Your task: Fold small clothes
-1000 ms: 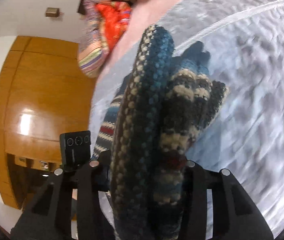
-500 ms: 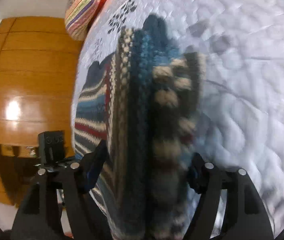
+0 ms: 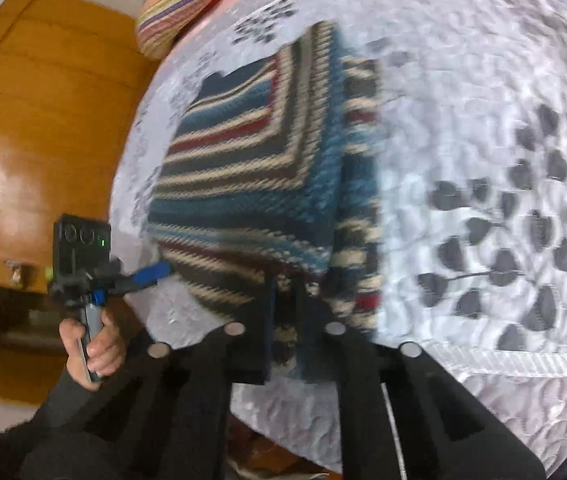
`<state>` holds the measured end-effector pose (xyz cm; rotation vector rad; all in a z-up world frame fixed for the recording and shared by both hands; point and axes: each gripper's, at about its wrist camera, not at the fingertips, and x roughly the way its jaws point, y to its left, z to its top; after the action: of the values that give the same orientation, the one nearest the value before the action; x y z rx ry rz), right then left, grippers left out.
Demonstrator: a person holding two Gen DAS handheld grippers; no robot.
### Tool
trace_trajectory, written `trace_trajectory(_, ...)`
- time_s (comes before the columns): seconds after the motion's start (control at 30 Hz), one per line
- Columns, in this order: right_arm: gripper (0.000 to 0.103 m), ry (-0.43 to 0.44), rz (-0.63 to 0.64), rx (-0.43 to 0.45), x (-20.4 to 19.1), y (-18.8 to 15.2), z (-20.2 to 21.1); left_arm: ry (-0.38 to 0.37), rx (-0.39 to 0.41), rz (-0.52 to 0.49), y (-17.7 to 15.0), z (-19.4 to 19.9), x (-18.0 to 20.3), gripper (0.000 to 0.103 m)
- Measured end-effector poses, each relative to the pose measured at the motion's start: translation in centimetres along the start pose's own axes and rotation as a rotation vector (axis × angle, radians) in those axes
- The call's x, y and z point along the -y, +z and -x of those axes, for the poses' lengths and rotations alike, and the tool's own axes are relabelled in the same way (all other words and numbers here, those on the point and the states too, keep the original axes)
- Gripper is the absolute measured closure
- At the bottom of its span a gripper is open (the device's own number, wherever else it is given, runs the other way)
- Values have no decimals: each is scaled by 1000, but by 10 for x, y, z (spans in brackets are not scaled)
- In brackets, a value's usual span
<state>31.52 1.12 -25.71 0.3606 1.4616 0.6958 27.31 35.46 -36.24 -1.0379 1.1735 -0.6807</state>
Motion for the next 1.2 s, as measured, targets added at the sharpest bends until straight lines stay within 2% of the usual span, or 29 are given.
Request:
trace_trajectory(0.03,99,-23,-31,2,14,-3,0,23,-15,33,-5,-5,-2,51)
trace_trajectory(0.07,99,-29,-66,-4,29,-4,-4,32,-33,86,-4,-10,-16,64)
trace_trajectory(0.13,99,-2,-90,-13,41,-2,-10,10,-28,157,-4,-11,-37,73)
trace_trajectory(0.27,97,-26,-37,26,31,-9,7,26,-54,117,-9,-2,-27,72)
trace_trajectory(0.3,93,-25,-19,41,22,-10,11,12,-63,99,-10,3,-21,71)
trace_trajectory(0.37,93,-48,35,102,-2,-11,23,-46,-60,40,-13,14,-1,69)
trace_trajectory(0.47,93,-82,121,158,-27,-18,38,-151,6,-41,-1,38,26,63)
trace_trajectory(0.53,93,-36,132,115,-35,-17,25,-163,39,-72,14,40,34,59)
trace_trajectory(0.57,93,-23,136,86,-35,-16,14,-155,30,-66,21,33,30,59)
trace_trajectory(0.6,93,-38,140,40,-32,-15,-2,-120,11,-52,28,25,23,59)
trace_trajectory(0.63,102,-78,141,19,-27,-16,-10,-72,-21,-21,34,13,10,59)
trace_trajectory(0.67,103,-122,143,6,-17,-17,-17,-40,-48,5,36,3,-1,63)
trace_trajectory(0.7,103,-131,127,-12,-3,-14,-24,-21,-68,32,37,-6,-14,67)
trace_trajectory(0.77,103,-73,68,-24,16,-9,-27,-17,-79,47,36,-15,-21,83)
trace_trajectory(0.83,103,-59,80,-42,16,-6,-24,-23,-74,49,36,-14,-22,83)
trace_trajectory(0.9,102,-6,78,-61,13,-3,-14,-31,-75,54,33,-7,-21,81)
trace_trajectory(0.93,99,33,79,-52,8,-1,-4,-52,-77,33,32,-1,-13,69)
trace_trajectory(0.97,97,68,85,-27,4,6,7,-65,-77,8,29,4,-6,64)
trace_trajectory(1.03,97,119,58,41,2,28,28,-100,-60,-56,31,17,17,61)
trace_trajectory(1.1,97,140,31,85,5,52,33,-136,-5,-93,47,27,36,56)
trace_trajectory(1.17,97,163,-2,103,9,76,28,-133,38,-92,69,28,43,48)
trace_trajectory(1.2,97,204,-37,96,14,88,21,-129,39,-82,77,25,42,48)
